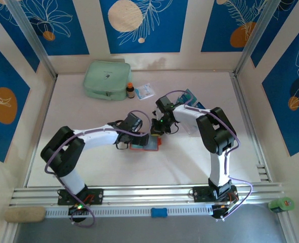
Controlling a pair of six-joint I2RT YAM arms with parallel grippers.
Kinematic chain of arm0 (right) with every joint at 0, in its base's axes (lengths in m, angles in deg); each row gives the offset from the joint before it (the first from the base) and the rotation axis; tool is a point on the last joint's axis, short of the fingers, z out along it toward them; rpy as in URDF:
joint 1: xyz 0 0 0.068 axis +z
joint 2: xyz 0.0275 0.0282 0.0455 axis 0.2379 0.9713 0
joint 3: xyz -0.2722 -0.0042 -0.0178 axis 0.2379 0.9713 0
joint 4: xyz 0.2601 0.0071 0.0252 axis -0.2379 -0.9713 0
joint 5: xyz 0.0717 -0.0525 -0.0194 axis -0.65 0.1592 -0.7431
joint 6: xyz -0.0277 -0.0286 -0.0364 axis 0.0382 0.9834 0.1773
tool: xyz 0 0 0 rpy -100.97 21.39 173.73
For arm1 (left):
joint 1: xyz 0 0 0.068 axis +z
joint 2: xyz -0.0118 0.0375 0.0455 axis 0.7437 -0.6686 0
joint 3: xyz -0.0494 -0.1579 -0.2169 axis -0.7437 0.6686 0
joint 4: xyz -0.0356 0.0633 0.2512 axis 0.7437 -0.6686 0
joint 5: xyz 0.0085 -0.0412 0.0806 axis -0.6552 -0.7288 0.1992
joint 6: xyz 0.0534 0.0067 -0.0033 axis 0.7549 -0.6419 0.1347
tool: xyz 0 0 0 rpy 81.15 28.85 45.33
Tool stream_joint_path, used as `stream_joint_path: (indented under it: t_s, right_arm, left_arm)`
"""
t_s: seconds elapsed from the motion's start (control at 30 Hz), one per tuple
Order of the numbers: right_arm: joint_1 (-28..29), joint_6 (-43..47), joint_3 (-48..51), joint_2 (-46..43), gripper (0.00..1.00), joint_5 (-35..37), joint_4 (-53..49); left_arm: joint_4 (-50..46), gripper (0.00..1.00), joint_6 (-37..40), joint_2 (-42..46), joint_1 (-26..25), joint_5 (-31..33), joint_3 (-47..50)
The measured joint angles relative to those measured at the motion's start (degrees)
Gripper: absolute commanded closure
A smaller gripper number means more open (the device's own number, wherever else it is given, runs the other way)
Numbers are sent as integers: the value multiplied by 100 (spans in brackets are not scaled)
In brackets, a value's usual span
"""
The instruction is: Put the credit cards into the card holder
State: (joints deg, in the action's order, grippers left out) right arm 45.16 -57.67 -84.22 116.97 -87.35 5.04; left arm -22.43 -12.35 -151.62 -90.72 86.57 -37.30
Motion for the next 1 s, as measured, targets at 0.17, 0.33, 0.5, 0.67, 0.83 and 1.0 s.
stream_joint_path:
  t_s: [0.17,0.33,0.5,0.67,0.83,1.0]
  right_arm:
    - [0,0,0,0,100,0,0]
    - [0,0,0,0,100,0,2]
    - [0,0,0,2,100,-2,2]
    - [0,0,0,2,100,-2,2]
    - [-2,-31,26,-24,98,-20,57]
    - [-2,-245,317,-339,86,-17,170]
  left_arm:
    - [87,0,0,-24,0,0,0]
    - [105,0,0,-26,0,0,0]
    - [118,0,22,-28,0,0,0]
    - [199,5,31,-74,0,4,48]
    - [262,11,39,-74,0,68,109]
    - [354,12,35,-59,0,125,177]
